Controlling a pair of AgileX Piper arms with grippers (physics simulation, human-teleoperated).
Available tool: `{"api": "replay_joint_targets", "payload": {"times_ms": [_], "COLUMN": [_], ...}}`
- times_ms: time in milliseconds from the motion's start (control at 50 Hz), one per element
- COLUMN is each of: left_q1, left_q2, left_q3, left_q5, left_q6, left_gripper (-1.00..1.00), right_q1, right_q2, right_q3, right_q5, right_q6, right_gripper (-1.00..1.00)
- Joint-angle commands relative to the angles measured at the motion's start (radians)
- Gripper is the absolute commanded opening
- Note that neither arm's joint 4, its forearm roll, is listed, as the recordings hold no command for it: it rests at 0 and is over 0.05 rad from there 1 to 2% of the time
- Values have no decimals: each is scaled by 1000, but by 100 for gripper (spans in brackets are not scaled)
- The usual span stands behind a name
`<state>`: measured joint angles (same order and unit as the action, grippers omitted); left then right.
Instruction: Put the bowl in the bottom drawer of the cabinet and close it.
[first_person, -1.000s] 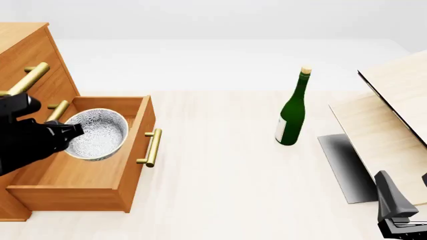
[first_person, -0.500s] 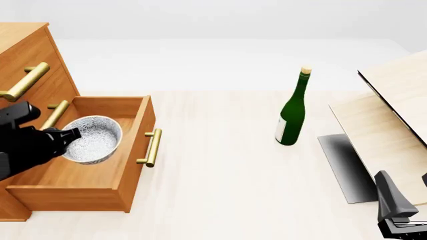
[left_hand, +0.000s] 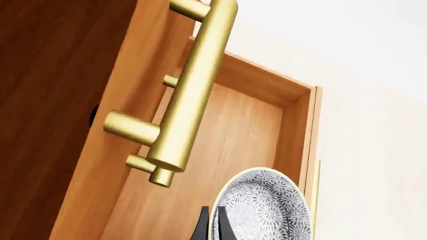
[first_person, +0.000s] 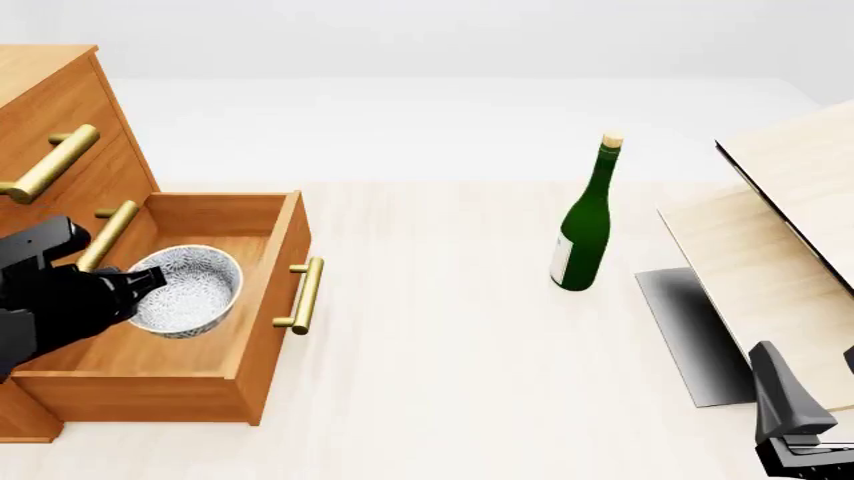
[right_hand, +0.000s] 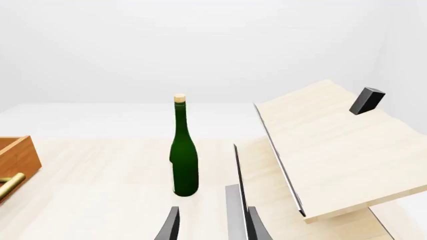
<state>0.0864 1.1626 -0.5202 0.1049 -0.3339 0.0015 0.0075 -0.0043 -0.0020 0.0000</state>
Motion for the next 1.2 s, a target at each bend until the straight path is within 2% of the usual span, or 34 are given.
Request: {"api": "replay_joint_targets", "payload": {"times_ms": [20,840,1020,1040,1200], "left_q1": [19,43,44,45,49], "left_q2": [96,227,215,215,204], "left_q3": [9,23,25,25,26], "left_q5": [-66,-145,-134,-134,-126], "left_q6": [-3,9,9,9,16], "left_gripper": [-100,-100,-100,100,100], "right_q1": [0,0,0,0,0], "right_q2": [0,0,0,0,0], "right_q3": [0,0,0,0,0], "right_q5": [0,0,0,0,0], "right_q6": [0,0,0,0,0], "right_gripper": [100,100,100,100,100]}}
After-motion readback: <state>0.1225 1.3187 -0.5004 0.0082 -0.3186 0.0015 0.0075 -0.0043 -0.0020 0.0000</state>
